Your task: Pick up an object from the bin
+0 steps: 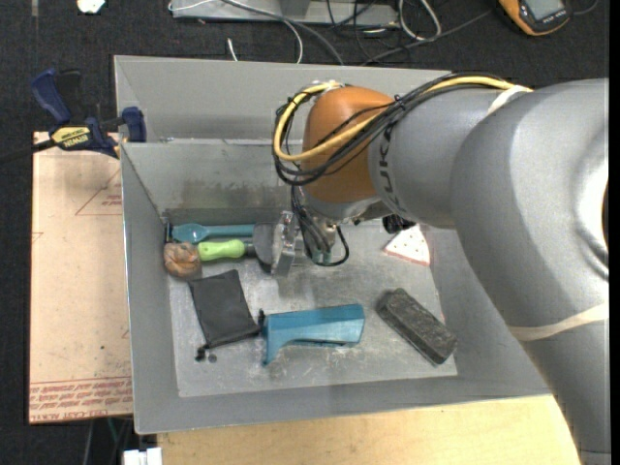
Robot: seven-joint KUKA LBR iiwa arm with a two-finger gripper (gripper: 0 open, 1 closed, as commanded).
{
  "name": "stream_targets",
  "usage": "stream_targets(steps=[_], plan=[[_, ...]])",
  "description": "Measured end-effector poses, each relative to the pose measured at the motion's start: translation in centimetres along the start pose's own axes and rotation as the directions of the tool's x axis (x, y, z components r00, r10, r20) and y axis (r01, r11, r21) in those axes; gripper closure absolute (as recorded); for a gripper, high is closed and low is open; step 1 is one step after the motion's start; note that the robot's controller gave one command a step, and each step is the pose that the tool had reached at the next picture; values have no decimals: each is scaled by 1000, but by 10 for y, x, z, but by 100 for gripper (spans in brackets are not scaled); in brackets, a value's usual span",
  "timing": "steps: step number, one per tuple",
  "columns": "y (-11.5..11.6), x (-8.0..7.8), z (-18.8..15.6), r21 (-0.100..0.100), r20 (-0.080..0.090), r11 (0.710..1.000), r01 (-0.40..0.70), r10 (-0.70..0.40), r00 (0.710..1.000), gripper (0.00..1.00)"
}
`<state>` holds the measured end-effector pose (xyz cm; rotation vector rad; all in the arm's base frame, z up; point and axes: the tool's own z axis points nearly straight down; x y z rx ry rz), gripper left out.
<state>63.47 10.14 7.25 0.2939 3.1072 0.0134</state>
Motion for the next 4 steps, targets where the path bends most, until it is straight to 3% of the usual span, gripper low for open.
stream_targets(steps=[1,2,4], plan=[[0,0,0,0,0,1000,0,0,1000,100],[-1,3,-21,3,-11,1000,-1,1,1000,100],[1,-1,-108,-1,-3,1000,1,-1,1000,100]])
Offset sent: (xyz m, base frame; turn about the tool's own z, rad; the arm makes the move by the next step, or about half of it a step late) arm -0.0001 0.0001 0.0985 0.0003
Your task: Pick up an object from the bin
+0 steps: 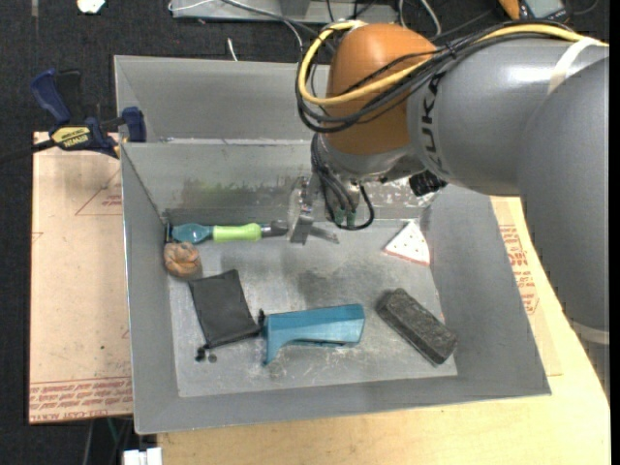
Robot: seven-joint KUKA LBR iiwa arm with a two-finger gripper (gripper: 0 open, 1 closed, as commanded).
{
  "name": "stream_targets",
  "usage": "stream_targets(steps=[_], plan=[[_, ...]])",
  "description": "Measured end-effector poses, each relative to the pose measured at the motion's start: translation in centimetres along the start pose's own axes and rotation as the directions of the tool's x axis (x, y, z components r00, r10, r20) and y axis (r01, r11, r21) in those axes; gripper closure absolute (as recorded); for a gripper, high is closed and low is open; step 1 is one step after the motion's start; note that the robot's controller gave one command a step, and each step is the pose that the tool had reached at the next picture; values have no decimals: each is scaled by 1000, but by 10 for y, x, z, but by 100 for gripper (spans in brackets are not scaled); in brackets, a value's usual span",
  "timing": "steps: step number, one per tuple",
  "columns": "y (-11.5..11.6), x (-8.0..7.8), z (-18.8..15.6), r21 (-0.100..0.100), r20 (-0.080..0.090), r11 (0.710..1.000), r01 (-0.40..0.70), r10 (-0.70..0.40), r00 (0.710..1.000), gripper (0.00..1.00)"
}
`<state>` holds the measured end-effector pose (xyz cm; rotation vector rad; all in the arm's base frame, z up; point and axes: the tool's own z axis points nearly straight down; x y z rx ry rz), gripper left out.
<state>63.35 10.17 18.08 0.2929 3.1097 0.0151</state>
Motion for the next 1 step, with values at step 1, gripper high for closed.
stream_targets(steps=[1], plan=[[1,-2,-24,-2,5,1000,1,0,1000,100]])
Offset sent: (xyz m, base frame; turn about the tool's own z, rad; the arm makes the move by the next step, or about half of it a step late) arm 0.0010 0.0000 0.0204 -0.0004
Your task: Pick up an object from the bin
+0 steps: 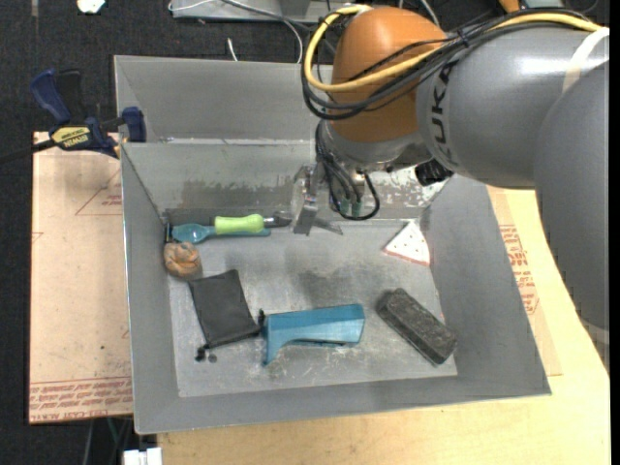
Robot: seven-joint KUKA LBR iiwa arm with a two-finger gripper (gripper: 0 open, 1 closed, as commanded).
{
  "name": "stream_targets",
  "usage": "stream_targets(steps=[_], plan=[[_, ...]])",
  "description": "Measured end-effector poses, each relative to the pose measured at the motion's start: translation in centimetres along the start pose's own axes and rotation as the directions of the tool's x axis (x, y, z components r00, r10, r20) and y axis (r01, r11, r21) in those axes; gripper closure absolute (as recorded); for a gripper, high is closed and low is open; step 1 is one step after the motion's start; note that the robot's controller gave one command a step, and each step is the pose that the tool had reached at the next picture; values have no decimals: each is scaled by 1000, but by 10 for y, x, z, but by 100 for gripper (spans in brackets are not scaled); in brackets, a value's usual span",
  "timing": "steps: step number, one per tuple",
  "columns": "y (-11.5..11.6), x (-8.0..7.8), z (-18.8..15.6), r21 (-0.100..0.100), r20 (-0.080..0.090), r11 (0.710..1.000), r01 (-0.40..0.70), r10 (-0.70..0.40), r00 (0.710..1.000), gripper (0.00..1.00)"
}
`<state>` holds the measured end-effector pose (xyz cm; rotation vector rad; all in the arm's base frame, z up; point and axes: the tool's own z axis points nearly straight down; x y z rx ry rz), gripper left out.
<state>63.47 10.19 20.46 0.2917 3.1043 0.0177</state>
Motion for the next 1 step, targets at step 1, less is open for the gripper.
stream_targets(steps=[1], plan=[[0,0,-10,1,-3,1000,0,0,1000,100]])
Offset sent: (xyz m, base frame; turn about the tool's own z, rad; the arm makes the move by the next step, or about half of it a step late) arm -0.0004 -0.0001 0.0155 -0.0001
